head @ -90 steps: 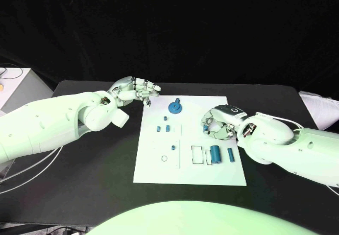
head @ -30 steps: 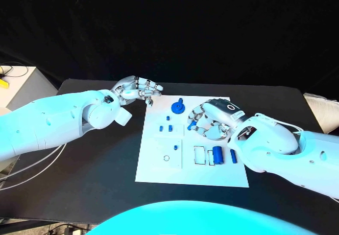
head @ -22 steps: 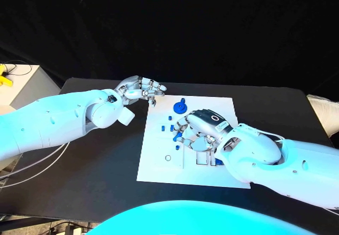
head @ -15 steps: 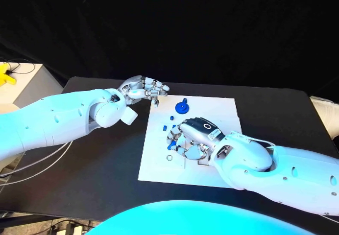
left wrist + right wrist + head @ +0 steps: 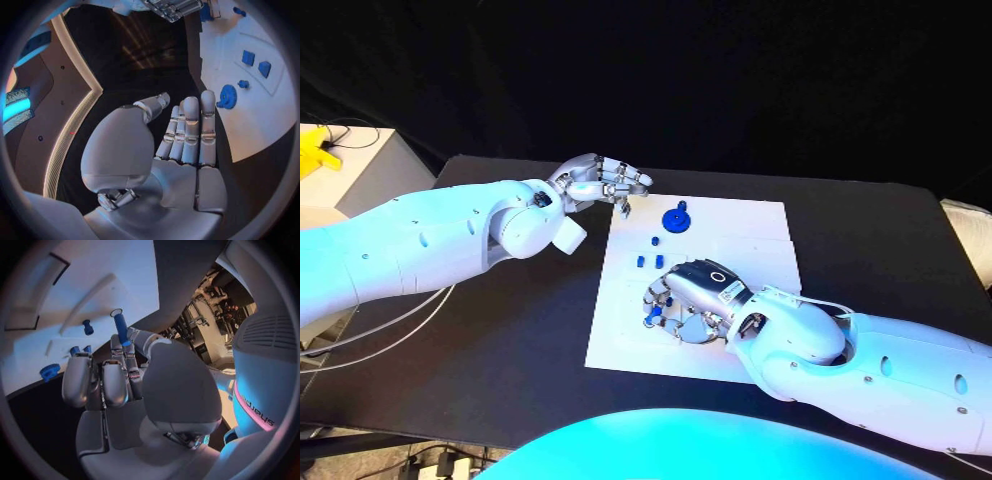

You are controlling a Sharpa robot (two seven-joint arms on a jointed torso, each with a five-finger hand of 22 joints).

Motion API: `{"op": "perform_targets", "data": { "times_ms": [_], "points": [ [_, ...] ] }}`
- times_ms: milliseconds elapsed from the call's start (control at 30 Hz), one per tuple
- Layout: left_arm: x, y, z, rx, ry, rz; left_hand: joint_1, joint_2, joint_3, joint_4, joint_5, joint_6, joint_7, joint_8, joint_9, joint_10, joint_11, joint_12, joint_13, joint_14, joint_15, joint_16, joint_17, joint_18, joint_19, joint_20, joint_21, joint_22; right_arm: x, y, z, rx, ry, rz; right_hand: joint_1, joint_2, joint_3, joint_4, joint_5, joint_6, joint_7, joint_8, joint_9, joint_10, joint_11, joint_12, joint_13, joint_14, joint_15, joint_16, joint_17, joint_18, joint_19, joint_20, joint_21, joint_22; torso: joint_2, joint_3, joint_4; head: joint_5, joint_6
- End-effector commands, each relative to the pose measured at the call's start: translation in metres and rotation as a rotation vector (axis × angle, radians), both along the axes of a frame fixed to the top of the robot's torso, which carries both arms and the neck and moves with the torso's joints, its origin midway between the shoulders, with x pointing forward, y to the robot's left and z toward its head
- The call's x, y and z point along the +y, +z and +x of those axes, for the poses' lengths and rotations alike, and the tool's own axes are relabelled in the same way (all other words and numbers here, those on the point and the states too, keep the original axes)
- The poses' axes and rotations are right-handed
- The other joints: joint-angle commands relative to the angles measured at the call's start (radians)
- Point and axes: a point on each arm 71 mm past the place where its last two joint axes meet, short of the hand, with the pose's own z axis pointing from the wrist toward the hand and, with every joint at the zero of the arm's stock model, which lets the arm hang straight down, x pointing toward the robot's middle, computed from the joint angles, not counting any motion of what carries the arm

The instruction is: Assemble the parts on the task board

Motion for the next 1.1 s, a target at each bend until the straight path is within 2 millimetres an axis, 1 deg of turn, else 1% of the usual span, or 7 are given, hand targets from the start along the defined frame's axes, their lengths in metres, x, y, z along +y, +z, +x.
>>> {"op": "perform_targets", "data": {
  "times_ms": [33, 167, 567, 1100],
  "points": [
    [-0.003, 0.001, -0.001, 0.001, -0.018, -0.017, 0.009, -0.003, -0.005, -0.001, 0.002, -0.01, 0.0, 0.003, -0.001, -0.006, -0.001, 0.002, -0.001, -0.003, 0.001, 0.005, 0.002, 0.005, 0.005, 0.003, -0.001, -0.001, 0.001, -0.002, -0.001, -0.026, 0.017, -0.033, 0.012, 0.022, 0.047, -0.043, 0.006, 0.006, 0.002, 0.006, 0.001, 0.061, -0.052, 0.001, 0.044, 0.01, -0.004, 0.0, 0.002, -0.008, 0.001, -0.006, 0.003, 0.001, 0.001, 0.0005, 0.0002, 0.001, 0.0],
    [-0.003, 0.001, -0.001, 0.002, -0.019, -0.017, 0.009, -0.003, -0.005, -0.001, 0.002, -0.01, 0.0, 0.003, -0.001, -0.006, -0.001, 0.002, -0.001, -0.003, 0.001, 0.005, 0.002, 0.005, 0.005, 0.003, -0.001, -0.001, 0.002, -0.003, -0.002, -0.028, 0.019, -0.036, 0.012, 0.022, 0.047, -0.043, 0.006, 0.006, 0.002, 0.006, 0.001, 0.061, -0.052, 0.001, 0.044, 0.01, -0.004, 0.0, 0.002, -0.008, 0.001, -0.006, 0.003, 0.001, 0.0, -0.0003, -0.0002, 0.003, 0.0],
    [-0.003, 0.0, -0.001, 0.003, -0.02, -0.017, 0.009, -0.003, -0.005, -0.001, 0.002, -0.01, 0.0, 0.003, -0.001, -0.006, -0.001, 0.002, -0.001, -0.003, 0.001, 0.005, 0.002, 0.005, 0.005, 0.003, -0.001, -0.001, 0.004, -0.008, -0.003, -0.022, 0.023, -0.043, 0.012, 0.022, 0.048, -0.044, 0.007, 0.006, 0.002, 0.007, 0.001, 0.061, -0.052, 0.0, 0.044, 0.011, -0.004, 0.001, 0.003, -0.008, 0.002, -0.006, 0.004, 0.002, 0.0, -0.0006, 0.0, 0.008, 0.0],
    [-0.003, 0.0, -0.001, 0.003, -0.02, -0.017, 0.009, -0.003, -0.005, -0.001, 0.002, -0.01, 0.0, 0.003, -0.001, -0.006, -0.001, 0.002, -0.001, -0.003, 0.001, 0.005, 0.002, 0.005, 0.005, 0.003, -0.001, -0.001, 0.006, -0.013, 0.0, -0.043, 0.013, -0.061, 0.011, 0.022, 0.049, -0.045, 0.007, 0.005, 0.002, 0.007, 0.002, 0.062, -0.052, 0.0, 0.045, 0.011, -0.004, 0.001, 0.002, -0.008, 0.002, -0.006, 0.004, 0.002, 0.001, -0.0008, 0.0008, 0.009, 0.0]
  ]
}}
